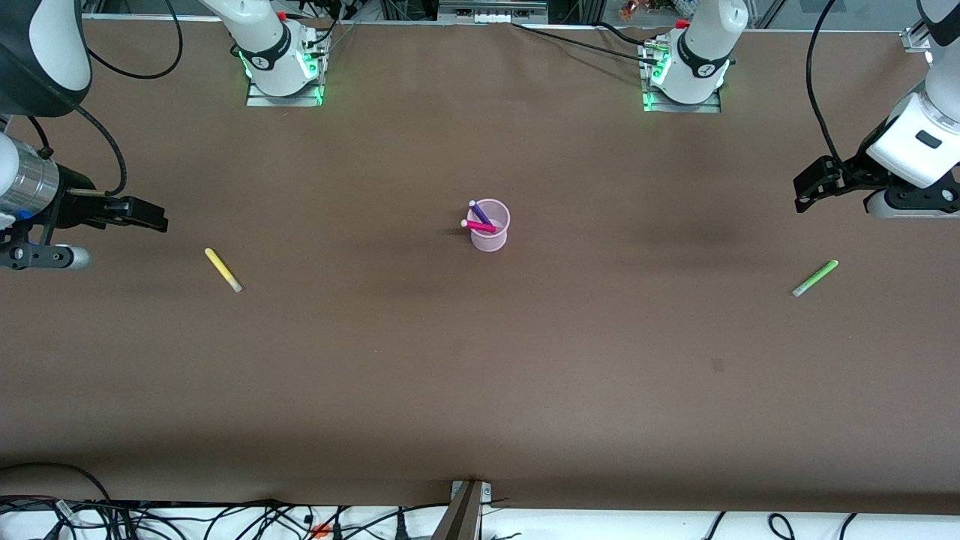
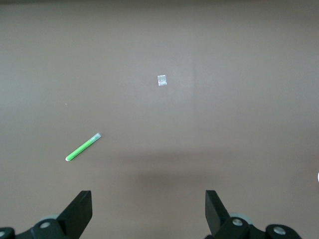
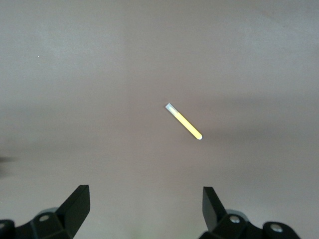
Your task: Organize pens into pink holder with both arms
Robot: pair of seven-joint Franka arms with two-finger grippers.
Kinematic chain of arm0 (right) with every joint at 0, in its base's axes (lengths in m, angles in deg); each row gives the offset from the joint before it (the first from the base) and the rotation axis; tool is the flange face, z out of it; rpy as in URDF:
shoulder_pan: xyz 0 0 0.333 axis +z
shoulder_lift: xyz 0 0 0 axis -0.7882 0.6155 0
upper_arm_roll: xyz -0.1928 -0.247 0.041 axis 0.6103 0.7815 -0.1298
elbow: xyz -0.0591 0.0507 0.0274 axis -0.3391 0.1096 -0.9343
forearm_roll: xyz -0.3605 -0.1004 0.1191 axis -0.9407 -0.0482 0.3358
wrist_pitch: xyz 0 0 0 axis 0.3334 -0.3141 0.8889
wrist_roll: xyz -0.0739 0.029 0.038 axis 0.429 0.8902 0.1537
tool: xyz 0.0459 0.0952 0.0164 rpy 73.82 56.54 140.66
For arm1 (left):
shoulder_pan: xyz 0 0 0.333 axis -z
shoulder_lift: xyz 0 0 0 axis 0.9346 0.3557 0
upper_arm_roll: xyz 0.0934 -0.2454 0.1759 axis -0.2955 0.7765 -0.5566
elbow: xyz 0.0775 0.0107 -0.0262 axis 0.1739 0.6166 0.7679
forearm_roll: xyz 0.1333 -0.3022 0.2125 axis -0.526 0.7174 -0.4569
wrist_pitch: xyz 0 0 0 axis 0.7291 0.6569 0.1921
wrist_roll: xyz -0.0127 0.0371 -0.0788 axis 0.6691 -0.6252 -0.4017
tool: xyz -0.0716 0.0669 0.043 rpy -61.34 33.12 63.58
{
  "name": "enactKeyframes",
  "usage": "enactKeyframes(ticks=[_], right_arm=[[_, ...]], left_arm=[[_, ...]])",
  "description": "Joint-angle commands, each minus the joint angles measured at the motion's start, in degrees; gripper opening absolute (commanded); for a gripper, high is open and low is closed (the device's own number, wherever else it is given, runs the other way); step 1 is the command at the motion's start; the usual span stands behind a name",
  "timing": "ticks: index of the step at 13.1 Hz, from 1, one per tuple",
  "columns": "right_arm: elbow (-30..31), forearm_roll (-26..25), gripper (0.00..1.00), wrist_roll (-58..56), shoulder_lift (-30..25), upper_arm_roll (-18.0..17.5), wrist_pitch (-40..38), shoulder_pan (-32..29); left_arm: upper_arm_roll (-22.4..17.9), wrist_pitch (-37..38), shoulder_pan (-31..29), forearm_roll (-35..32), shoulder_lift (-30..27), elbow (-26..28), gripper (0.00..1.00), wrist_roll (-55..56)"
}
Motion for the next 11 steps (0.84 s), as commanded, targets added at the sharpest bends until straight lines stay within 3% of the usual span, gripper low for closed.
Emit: enactKeyframes(ticks=[1,11], right_arm=[[1.61,-0.18,1.0,1.16,-1.84,-1.31,0.32,-0.93],[1.26,0.79,1.0,1.07,-1.84,-1.31,0.94,-0.84]], left_arm=[[-0.01,1.26,-0.04,0.61,0.18,-1.73,1.0,-0.9],[-0.01,2.83,-0.57,1.13,0.35,-4.1,1.0,-0.72]])
